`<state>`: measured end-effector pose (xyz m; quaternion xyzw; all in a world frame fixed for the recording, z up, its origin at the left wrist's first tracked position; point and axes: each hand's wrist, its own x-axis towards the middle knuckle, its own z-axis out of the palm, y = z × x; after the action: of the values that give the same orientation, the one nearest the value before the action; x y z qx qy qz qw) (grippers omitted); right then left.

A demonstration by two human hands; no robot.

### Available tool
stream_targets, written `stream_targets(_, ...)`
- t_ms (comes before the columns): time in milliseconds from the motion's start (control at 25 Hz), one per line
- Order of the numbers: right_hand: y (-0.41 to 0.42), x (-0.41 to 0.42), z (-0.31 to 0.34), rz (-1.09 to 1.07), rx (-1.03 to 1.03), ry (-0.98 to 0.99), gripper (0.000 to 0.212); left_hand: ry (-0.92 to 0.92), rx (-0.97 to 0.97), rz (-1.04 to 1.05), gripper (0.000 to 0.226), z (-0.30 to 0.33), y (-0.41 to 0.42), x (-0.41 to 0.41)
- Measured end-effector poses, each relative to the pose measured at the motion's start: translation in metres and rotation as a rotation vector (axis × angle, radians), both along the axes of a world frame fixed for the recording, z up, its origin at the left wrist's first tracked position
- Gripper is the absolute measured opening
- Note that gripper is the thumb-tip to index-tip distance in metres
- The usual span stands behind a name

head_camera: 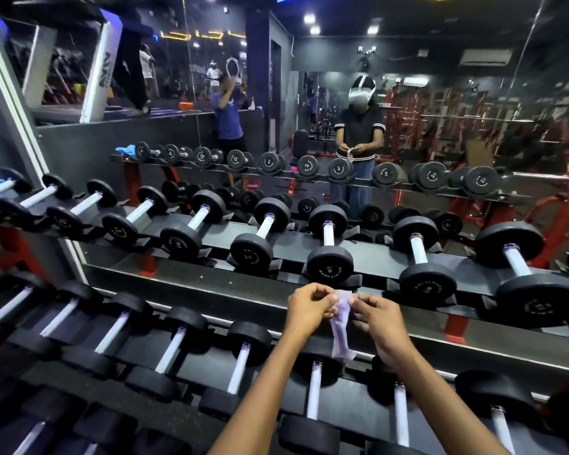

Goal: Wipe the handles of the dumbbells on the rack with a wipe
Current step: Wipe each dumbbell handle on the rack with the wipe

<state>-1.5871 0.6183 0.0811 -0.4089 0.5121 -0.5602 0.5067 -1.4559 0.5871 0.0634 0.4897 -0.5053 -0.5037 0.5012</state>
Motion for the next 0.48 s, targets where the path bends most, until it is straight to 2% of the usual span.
stream_targets(80,0.0007,0.0005,0.0064,0.040,0.009,-0.083,0.015,-0.057,-0.031,0.007,0.025,-0.0004,-0.0023,-0.0004)
stream_targets(320,-0.0067,0.0039,0.0109,0.052,0.061,-0.114,0.015,-0.125,-0.079,0.001,0.023,0.0026,-0.0050,0.0019)
stream_targets(480,-0.0082,0.0049,0.0110,0.067,0.134,-0.254,0.009,-0.153,-0.112,-0.009,0.017,0.0005,-0.0053,0.0024)
